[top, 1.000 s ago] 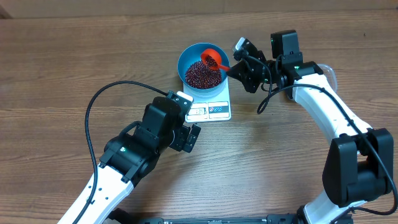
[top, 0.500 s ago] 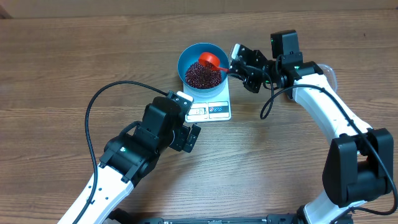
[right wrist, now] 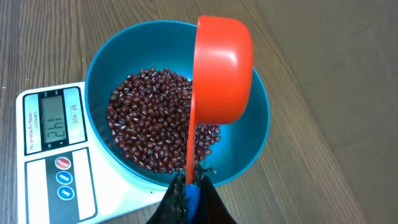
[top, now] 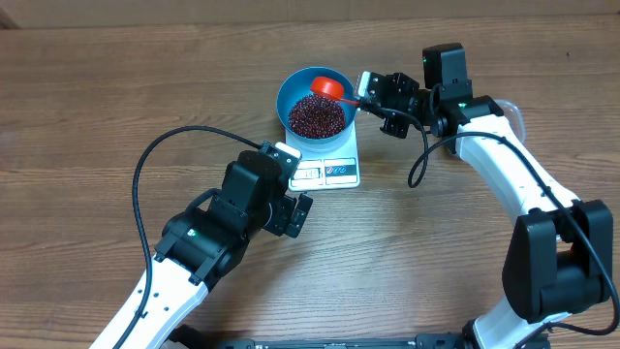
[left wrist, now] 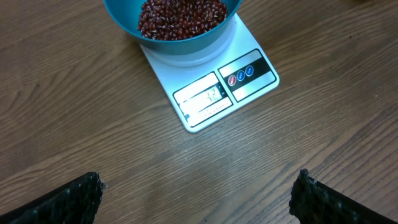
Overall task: Scoop item into bowl and weigh 150g on scale
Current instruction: 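Move the empty red cup with the right gripper back over the tub, then lower the red cup into the bean tub and drag to scoop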
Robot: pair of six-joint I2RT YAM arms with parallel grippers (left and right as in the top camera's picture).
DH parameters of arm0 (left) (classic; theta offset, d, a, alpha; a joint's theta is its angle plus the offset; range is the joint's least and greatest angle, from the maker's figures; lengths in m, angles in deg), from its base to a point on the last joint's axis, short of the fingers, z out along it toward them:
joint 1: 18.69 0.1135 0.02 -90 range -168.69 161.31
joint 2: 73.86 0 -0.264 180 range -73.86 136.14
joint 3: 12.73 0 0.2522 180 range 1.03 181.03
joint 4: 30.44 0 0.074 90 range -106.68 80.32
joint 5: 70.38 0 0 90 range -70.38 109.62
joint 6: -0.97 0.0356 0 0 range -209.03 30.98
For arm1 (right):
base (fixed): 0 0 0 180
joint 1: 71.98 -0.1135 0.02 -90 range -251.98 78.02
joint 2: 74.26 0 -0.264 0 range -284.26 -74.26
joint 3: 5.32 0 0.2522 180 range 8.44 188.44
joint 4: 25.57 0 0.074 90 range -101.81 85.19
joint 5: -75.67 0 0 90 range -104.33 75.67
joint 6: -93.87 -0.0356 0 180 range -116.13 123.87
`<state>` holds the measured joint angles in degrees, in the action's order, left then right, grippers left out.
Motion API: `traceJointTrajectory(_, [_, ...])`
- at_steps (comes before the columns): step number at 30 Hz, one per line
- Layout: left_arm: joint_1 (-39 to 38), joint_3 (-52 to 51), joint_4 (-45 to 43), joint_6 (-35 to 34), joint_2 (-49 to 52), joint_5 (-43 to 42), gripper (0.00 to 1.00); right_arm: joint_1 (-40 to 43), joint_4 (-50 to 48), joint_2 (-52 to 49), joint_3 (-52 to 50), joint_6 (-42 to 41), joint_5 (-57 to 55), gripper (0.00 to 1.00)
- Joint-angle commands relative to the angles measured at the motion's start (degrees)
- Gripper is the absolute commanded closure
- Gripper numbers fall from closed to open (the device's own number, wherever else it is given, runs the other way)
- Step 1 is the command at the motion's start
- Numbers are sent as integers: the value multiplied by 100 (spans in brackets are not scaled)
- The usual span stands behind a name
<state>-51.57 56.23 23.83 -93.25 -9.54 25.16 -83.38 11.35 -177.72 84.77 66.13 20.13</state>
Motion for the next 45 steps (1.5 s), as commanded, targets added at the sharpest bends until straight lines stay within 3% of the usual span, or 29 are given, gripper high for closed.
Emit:
traceJointTrajectory(1, [24,2,-22,103,20,-70,0,-7,-33,258,-9,-376,-57,96])
traceJointTrajectory(10, [24,2,-22,103,20,-70,1,221,205,1130,-9,-2258,-1711,96])
traceJointTrajectory(21, [24,2,-22,103,20,-70,1,815,1443,1443,-9,-3482,-3705,96])
traceJointTrajectory(30, [24,2,-22,103,20,-70,1,1670,2288,1443,-11,-4778,-3757,96])
traceJointTrajectory(36, [24,2,-22,103,20,-70,0,2133,2771,1392,-22,-4771,-3716,96])
traceJointTrajectory(45, [24,2,-22,103,20,-70,0,2304,2699,1274,-400,-4769,-3176,96])
